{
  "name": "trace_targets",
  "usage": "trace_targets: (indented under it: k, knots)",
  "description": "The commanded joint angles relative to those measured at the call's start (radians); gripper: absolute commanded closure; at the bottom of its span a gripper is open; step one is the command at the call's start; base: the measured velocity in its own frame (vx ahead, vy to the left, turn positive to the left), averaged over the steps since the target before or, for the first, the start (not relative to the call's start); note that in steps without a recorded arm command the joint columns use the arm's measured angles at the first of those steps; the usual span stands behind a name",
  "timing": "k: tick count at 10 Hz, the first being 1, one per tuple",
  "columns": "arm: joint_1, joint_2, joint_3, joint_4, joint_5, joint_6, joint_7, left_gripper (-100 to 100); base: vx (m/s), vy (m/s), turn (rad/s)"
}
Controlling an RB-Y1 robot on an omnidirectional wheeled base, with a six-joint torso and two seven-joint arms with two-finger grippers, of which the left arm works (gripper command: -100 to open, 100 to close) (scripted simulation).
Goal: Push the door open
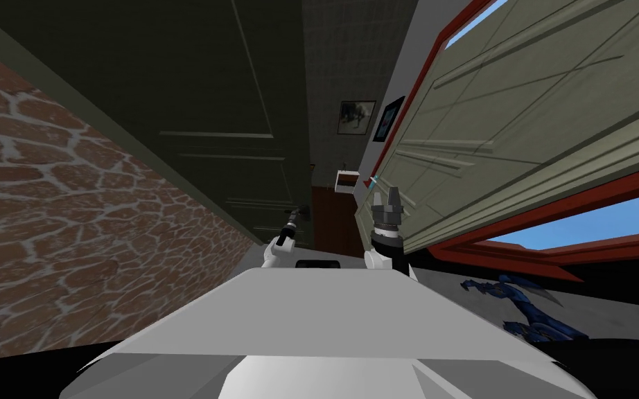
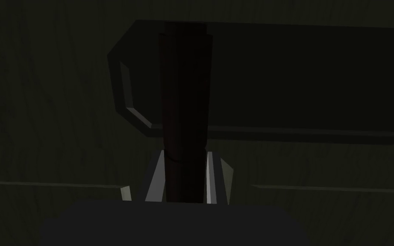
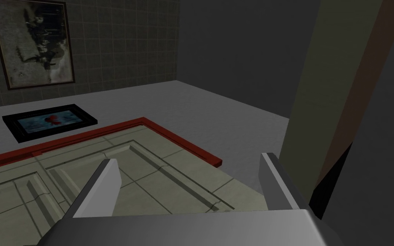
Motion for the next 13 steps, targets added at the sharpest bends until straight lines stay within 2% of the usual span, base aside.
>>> trace_targets:
  k: [1,3,5,11,13]
  knots:
    - [0.001,0.0,0.0,0.0,0.0,-0.001,0.0,100,-0.01,0.003,0.0]
    - [0.001,0.0,0.0,0.0,0.0,-0.001,0.0,100,0.0,0.0,0.0]
    - [-0.002,0.004,0.016,0.006,0.002,0.001,-0.004,100,0.108,-0.043,0.04]
    - [-0.021,0.014,0.095,0.027,0.009,0.002,-0.023,100,0.186,-0.083,0.063]
    - [-0.025,0.014,0.112,0.032,0.011,0.002,-0.027,100,0.15,-0.081,0.061]
